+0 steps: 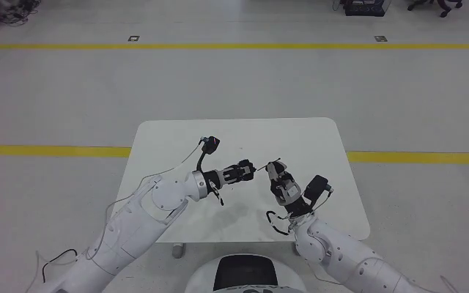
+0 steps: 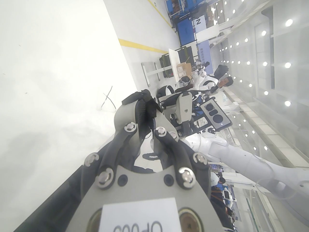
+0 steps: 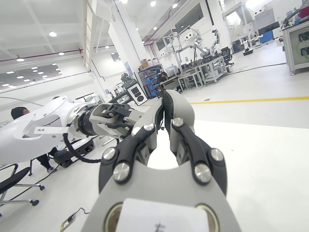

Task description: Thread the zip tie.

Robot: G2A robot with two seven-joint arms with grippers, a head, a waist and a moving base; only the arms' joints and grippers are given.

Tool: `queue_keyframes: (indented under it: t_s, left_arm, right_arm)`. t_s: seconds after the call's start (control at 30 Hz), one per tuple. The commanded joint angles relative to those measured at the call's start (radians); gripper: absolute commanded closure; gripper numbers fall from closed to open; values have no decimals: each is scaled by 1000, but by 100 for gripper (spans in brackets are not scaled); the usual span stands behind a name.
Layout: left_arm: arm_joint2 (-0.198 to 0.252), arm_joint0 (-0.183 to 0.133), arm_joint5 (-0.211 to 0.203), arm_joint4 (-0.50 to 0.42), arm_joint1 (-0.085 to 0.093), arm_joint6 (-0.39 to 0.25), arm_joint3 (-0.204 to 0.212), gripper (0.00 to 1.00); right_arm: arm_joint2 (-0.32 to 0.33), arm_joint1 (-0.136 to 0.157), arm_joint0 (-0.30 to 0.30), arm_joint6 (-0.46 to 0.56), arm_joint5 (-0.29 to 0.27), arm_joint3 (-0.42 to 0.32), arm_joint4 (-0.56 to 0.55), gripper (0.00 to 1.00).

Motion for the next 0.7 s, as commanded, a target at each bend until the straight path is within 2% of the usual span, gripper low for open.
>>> queue_keyframes:
  t_s: [0.0,0.67]
  left_arm:
    - [0,0,0,0,0,0,0,100]
    - [0,0,0,0,0,0,0,100]
  right_arm:
    - [8,-5,-4,5,-3,3,-4,100]
    - [92,-52,-50,52,-40,20,-50,100]
